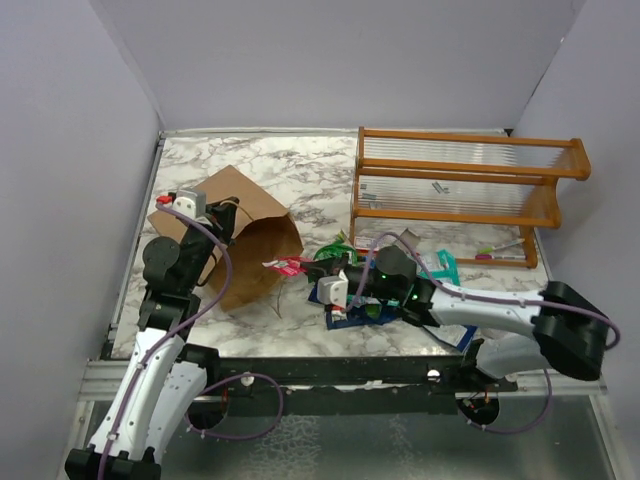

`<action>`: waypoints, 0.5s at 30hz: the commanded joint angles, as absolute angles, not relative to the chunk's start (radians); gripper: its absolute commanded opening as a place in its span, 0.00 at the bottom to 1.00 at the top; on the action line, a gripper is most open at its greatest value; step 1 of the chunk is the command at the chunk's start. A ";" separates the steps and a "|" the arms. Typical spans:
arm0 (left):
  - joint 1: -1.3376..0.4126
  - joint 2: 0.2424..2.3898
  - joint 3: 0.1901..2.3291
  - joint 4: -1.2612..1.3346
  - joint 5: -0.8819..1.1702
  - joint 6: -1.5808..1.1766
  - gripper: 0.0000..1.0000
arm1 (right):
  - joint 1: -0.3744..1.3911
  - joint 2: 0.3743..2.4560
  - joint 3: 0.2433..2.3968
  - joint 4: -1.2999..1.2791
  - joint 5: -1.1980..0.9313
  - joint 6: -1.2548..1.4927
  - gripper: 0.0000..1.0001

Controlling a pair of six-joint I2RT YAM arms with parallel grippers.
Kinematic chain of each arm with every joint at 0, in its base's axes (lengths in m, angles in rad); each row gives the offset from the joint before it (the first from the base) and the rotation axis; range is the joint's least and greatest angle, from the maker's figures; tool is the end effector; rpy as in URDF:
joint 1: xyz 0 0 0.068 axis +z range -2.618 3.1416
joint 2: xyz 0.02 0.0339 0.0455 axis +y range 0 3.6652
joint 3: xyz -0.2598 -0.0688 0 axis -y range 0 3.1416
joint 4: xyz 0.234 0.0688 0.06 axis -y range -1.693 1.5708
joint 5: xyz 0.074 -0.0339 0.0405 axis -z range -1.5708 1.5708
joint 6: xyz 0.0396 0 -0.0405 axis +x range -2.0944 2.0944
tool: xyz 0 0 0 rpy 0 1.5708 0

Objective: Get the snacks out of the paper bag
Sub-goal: Take out the snack from the paper bag, then adjust the paper bag at the center of the board, then place the snack at the center of the board.

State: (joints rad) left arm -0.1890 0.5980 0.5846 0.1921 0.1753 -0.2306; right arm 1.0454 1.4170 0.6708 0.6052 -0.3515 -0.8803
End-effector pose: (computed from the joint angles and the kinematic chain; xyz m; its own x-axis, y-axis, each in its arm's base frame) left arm 0.1473 -0.0352 0.3367 0.0891 -0.2462 -0.9651 0.3841 0.9025 -0.1947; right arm 0.1401 0.2688 0.2398 0.7131 -0.2131 -0.6679 -0.6806 0.0184 -0.7325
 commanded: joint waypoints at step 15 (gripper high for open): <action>-0.173 0.795 0.877 0.105 0.095 -0.404 0.00 | 1.049 0.793 0.503 0.430 0.287 -0.159 0.01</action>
